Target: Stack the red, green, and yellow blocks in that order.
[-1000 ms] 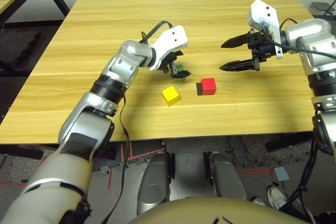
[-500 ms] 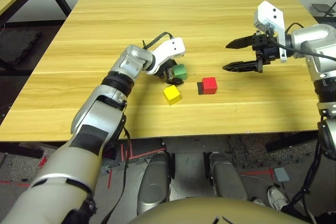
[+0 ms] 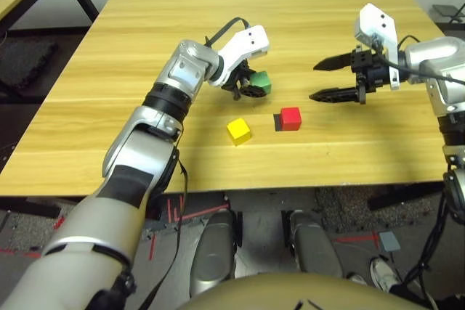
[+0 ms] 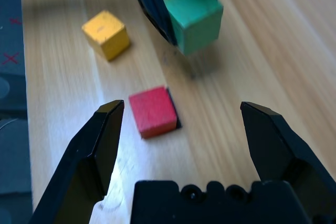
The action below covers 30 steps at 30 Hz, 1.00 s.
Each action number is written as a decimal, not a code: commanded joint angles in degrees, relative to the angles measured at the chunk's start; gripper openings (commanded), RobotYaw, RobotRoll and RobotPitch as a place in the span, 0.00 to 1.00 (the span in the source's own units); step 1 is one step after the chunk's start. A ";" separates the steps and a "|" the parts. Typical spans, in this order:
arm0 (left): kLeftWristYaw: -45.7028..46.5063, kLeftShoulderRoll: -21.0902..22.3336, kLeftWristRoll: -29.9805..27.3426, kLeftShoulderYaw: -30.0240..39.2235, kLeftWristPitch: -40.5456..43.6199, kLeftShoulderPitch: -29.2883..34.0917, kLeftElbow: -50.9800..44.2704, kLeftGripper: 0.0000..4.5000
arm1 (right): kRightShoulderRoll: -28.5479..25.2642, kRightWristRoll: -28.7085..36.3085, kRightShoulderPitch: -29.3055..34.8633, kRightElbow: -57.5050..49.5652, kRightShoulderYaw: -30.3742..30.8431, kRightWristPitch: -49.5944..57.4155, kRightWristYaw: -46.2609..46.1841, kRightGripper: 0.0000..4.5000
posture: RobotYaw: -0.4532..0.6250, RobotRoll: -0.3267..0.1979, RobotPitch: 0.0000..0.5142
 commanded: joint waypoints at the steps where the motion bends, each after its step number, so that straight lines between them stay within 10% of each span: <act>1: -0.80 -1.15 -1.11 -2.32 4.15 2.14 -6.72 0.47 | -0.75 0.93 0.51 -1.56 0.67 0.79 0.18 1.00 | 0.64 0.37 0.21; 30: 0.11 -4.07 -1.03 -8.47 4.30 4.75 -7.79 0.47 | -3.22 3.34 4.40 -8.75 -0.25 6.24 -3.55 1.00 | 0.58 0.40 0.21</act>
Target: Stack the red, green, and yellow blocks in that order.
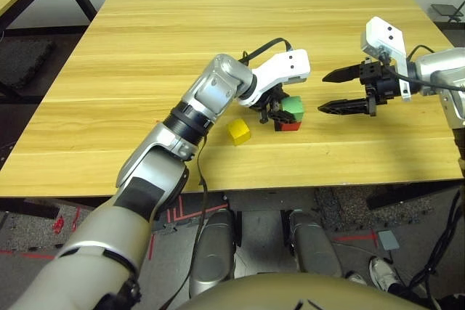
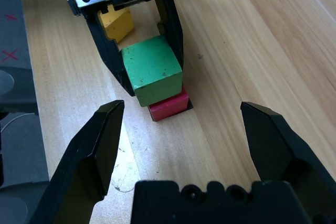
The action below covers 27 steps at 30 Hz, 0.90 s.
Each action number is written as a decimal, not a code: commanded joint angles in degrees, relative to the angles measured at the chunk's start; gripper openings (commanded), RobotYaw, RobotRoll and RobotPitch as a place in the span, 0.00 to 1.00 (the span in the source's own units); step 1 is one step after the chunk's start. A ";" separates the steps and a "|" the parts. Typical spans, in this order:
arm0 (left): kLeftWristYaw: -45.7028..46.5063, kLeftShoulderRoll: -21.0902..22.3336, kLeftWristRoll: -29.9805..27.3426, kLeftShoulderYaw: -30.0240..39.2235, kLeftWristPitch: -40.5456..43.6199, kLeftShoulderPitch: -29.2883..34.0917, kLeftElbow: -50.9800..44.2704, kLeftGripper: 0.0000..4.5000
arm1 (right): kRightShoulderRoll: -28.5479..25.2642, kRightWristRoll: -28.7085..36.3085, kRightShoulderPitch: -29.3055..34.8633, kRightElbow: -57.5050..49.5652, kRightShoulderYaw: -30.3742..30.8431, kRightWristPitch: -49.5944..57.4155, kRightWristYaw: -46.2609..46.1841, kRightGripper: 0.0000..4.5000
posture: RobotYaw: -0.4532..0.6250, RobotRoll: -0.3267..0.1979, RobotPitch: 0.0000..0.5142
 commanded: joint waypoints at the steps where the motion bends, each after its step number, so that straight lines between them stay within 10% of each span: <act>1: 0.08 -0.68 -0.09 -0.66 -0.83 0.05 0.63 0.47 | -0.79 1.33 0.96 -1.35 -0.40 0.52 -0.64 1.00 | 0.57 0.40 0.21; 27: 1.12 -0.93 0.49 -0.23 -4.82 -0.25 4.10 0.47 | -1.84 3.05 2.11 -2.57 -0.16 1.54 -2.35 1.00 | 0.57 0.41 0.21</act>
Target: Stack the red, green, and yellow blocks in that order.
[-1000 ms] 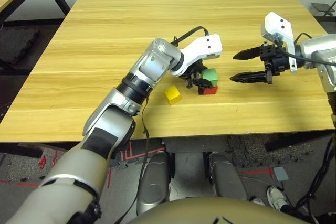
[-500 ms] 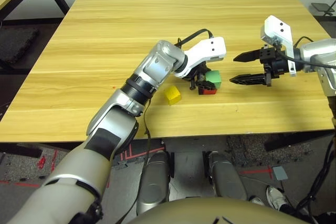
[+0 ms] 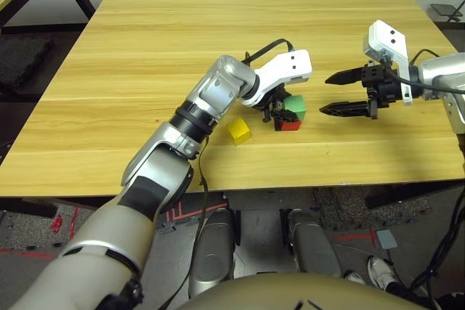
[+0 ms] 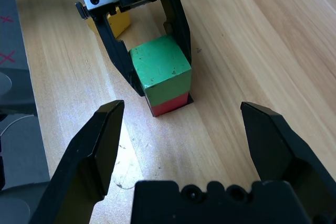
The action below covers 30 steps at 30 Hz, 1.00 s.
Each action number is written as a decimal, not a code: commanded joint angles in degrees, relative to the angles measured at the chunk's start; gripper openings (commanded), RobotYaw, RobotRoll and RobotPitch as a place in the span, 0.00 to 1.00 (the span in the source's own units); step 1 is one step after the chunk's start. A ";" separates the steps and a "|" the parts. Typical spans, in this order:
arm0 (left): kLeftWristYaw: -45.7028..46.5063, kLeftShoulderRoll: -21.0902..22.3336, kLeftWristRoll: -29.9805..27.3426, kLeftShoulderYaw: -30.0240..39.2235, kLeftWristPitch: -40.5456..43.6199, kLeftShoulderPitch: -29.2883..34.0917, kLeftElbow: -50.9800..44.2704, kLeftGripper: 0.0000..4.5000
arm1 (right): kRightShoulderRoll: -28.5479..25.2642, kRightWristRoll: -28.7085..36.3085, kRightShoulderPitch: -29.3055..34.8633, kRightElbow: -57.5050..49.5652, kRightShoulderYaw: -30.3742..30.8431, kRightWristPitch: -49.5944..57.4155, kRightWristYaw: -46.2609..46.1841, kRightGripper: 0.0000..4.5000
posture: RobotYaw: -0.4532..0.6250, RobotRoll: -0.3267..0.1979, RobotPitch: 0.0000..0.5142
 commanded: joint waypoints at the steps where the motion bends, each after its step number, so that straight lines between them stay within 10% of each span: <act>1: -0.63 0.53 0.25 -0.54 -0.25 0.76 -1.28 0.47 | -0.60 0.91 0.23 -0.60 -0.07 0.35 -0.21 1.00 | 0.57 0.41 0.21; 6: -1.23 1.01 0.02 -0.76 1.05 1.44 -3.44 0.47 | -0.68 0.78 0.09 -0.16 -0.06 0.15 -0.19 1.00 | 0.58 0.40 0.21; 13: 0.93 1.69 -3.07 3.51 7.83 1.98 -12.75 0.99 | -0.53 0.58 -0.21 0.59 0.12 -0.29 -0.06 1.00 | 0.60 0.40 0.20; 18: 3.25 4.84 -4.61 5.80 14.53 3.16 -22.53 1.00 | -0.46 0.43 -0.49 1.20 0.36 -0.78 0.24 1.00 | 0.61 0.39 0.19; 26: 6.76 24.69 -6.48 4.32 36.81 15.46 -44.63 1.00 | 0.11 0.16 -2.13 2.73 0.99 -1.50 0.68 1.00 | 0.64 0.38 0.18; 30: 12.75 24.64 -6.92 5.86 40.49 20.89 -47.97 1.00 | 0.37 0.01 -2.78 3.46 1.34 -1.75 0.97 1.00 | 0.65 0.37 0.19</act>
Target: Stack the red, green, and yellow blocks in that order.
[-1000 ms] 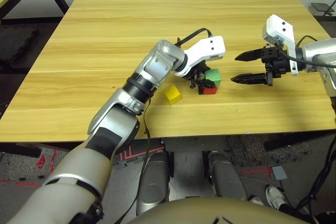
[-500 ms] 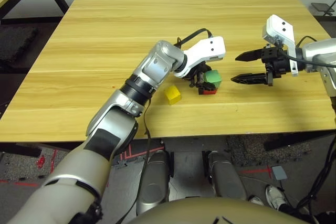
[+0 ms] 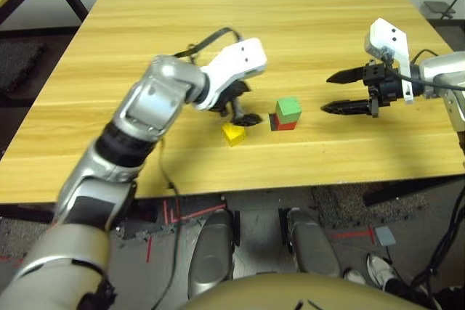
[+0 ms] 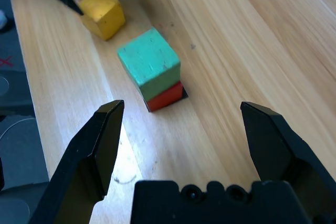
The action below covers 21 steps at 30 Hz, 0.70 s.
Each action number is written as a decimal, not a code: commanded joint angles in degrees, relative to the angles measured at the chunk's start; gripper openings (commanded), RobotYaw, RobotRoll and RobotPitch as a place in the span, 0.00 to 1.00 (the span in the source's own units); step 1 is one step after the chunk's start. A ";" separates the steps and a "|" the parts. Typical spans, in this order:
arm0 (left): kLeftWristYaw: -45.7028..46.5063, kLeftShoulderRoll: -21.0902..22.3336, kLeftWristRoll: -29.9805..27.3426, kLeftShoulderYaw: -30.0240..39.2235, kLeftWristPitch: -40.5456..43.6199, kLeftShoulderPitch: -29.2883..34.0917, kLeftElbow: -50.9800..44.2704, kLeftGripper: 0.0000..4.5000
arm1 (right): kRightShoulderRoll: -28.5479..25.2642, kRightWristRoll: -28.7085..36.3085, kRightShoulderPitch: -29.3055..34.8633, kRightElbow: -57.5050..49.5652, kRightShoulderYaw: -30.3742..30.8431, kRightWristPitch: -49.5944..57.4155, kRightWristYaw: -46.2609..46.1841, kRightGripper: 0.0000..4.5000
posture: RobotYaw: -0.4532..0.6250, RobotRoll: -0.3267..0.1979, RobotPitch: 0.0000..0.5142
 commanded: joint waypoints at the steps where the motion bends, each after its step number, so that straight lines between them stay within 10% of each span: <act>1: 5.24 -1.10 -0.89 0.38 2.74 3.22 -2.89 1.00 | 0.05 -0.06 -0.99 1.11 1.07 -0.88 0.60 1.00 | 0.65 0.37 0.19; 11: 13.00 -4.37 -3.64 -0.34 0.27 7.51 -0.39 1.00 | 0.80 -0.49 -3.02 3.63 2.33 -2.46 1.29 1.00 | 0.66 0.35 0.18; 21: 12.62 -2.20 -8.09 1.12 2.79 1.81 -1.12 0.46 | -0.19 -0.23 -1.82 2.62 1.86 -2.30 1.43 1.00 | 0.65 0.36 0.17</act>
